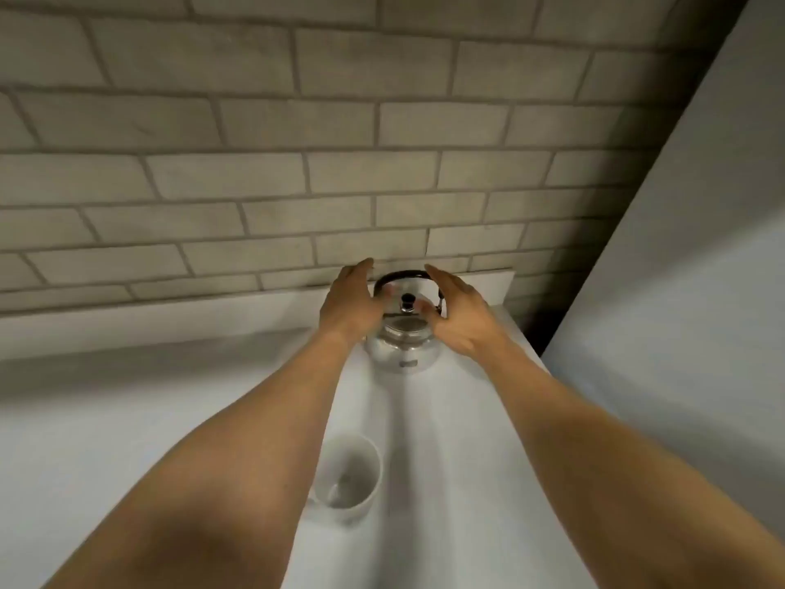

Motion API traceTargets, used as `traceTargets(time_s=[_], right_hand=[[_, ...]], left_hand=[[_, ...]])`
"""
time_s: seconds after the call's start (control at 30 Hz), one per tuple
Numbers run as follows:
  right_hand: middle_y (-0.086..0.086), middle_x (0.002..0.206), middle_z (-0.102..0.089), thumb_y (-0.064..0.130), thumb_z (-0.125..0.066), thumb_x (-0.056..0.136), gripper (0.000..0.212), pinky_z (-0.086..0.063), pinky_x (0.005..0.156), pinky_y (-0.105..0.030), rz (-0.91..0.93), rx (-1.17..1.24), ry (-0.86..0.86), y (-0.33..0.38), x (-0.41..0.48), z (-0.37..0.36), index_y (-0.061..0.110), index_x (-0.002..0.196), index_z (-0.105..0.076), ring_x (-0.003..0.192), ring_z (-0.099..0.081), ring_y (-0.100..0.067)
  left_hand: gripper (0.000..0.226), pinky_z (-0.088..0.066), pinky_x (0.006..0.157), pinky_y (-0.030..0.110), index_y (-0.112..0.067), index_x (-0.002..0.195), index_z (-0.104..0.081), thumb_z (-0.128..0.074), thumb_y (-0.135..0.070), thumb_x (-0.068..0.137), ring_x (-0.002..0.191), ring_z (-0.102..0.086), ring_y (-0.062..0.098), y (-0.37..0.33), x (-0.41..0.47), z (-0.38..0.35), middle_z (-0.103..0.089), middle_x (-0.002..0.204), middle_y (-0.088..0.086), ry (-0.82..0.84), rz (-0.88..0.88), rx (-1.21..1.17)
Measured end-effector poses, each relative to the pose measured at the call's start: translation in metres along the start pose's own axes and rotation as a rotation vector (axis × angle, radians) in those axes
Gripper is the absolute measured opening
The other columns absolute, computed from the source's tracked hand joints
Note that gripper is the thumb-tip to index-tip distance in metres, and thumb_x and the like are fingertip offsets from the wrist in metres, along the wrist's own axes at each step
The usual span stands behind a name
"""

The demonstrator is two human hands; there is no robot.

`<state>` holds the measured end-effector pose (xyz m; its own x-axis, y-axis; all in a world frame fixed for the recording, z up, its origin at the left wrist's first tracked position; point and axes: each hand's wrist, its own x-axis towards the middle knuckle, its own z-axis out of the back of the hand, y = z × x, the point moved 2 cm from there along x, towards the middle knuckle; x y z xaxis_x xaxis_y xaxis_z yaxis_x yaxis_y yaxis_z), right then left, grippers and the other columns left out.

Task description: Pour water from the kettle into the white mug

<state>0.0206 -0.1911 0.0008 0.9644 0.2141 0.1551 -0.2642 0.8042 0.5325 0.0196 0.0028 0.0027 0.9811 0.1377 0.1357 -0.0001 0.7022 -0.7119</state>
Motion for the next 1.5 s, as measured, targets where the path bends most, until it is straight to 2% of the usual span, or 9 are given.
traceTargets(time_s=[0.2,0.4,0.53,0.7,0.87,0.97,1.13,1.23,1.5], right_hand=[[-0.004,0.176,-0.021,0.038,-0.060,0.103,0.079,-0.017,0.126,-0.031,0.021,-0.003,0.106,-0.040,0.057,-0.012,0.020,0.168,-0.018,0.162,-0.020,-0.026],[-0.011,0.149,-0.053,0.035,-0.050,0.107,0.054,-0.038,0.113,-0.034,0.131,0.054,0.181,-0.047,0.084,-0.031,0.018,0.158,-0.042,0.139,-0.051,-0.031],[0.006,0.113,-0.058,0.040,-0.050,0.108,0.035,-0.039,0.087,-0.023,0.203,0.121,0.125,-0.044,0.090,-0.028,0.021,0.134,-0.063,0.109,-0.058,-0.017],[0.008,0.105,-0.066,0.037,-0.054,0.106,0.029,-0.037,0.076,0.000,0.283,0.117,0.192,-0.040,0.082,-0.002,0.020,0.125,-0.069,0.103,-0.064,-0.016],[0.012,0.121,-0.066,0.031,-0.058,0.105,0.035,-0.038,0.091,-0.003,0.342,0.210,0.073,-0.014,0.049,0.041,0.026,0.139,-0.065,0.109,-0.062,-0.005],[0.001,0.111,-0.071,0.030,-0.061,0.104,0.032,-0.045,0.088,-0.016,0.345,0.256,0.003,0.007,0.021,0.067,0.028,0.135,-0.070,0.099,-0.064,-0.007],[-0.004,0.113,-0.076,0.032,-0.060,0.103,0.032,-0.052,0.097,-0.039,0.391,0.220,-0.047,0.027,-0.024,0.101,0.024,0.131,-0.074,0.106,-0.069,-0.020],[0.001,0.116,-0.078,0.034,-0.064,0.101,0.031,-0.054,0.100,-0.044,0.406,0.240,-0.098,0.031,-0.051,0.113,0.024,0.128,-0.075,0.111,-0.072,-0.017],[0.030,0.102,-0.076,0.047,-0.072,0.093,0.026,-0.056,0.091,-0.021,0.389,0.329,-0.160,0.030,-0.109,0.121,0.036,0.116,-0.080,0.104,-0.073,0.002]], left_hand=[[0.056,-0.031,0.122,0.038,-0.017,0.160,-0.036,-0.053,-0.025,0.108,0.151,-0.037,0.031,0.013,0.029,-0.037,-0.042,0.162,0.013,0.063,0.079,0.005],[0.029,-0.040,0.086,0.024,-0.018,0.134,-0.065,-0.055,-0.020,0.107,0.114,-0.067,0.030,0.024,0.040,-0.050,-0.073,0.124,0.010,-0.030,0.082,-0.035],[0.027,-0.039,0.082,0.021,-0.017,0.132,-0.067,-0.057,-0.022,0.107,0.108,-0.068,0.027,0.025,0.036,-0.047,-0.075,0.117,0.009,-0.042,0.049,-0.016],[0.027,-0.040,0.079,0.018,-0.018,0.132,-0.069,-0.058,-0.021,0.107,0.101,-0.066,0.019,0.012,0.019,-0.027,-0.075,0.112,0.004,-0.006,-0.036,-0.054],[0.024,-0.039,0.066,0.002,-0.019,0.128,-0.069,-0.059,-0.024,0.107,0.082,-0.061,0.012,-0.024,-0.006,0.004,-0.067,0.094,-0.008,-0.029,-0.109,-0.080],[0.021,-0.039,0.065,0.006,-0.018,0.122,-0.071,-0.060,-0.022,0.106,0.084,-0.065,0.017,-0.050,-0.026,0.021,-0.070,0.091,-0.005,-0.048,-0.171,-0.057],[0.034,-0.050,0.085,0.016,-0.017,0.134,-0.065,-0.067,-0.027,0.101,0.109,-0.070,0.023,-0.078,-0.079,0.036,-0.070,0.126,0.005,-0.198,-0.219,-0.084],[0.042,-0.055,0.093,0.039,-0.023,0.136,-0.060,-0.067,-0.040,0.099,0.120,-0.061,0.023,-0.077,-0.140,0.032,-0.057,0.133,-0.001,-0.327,-0.323,-0.033],[0.070,-0.054,0.093,0.039,-0.042,0.159,-0.031,-0.059,-0.060,0.098,0.138,-0.046,0.024,-0.067,-0.243,-0.020,-0.025,0.169,-0.010,-0.150,-0.292,0.041]])
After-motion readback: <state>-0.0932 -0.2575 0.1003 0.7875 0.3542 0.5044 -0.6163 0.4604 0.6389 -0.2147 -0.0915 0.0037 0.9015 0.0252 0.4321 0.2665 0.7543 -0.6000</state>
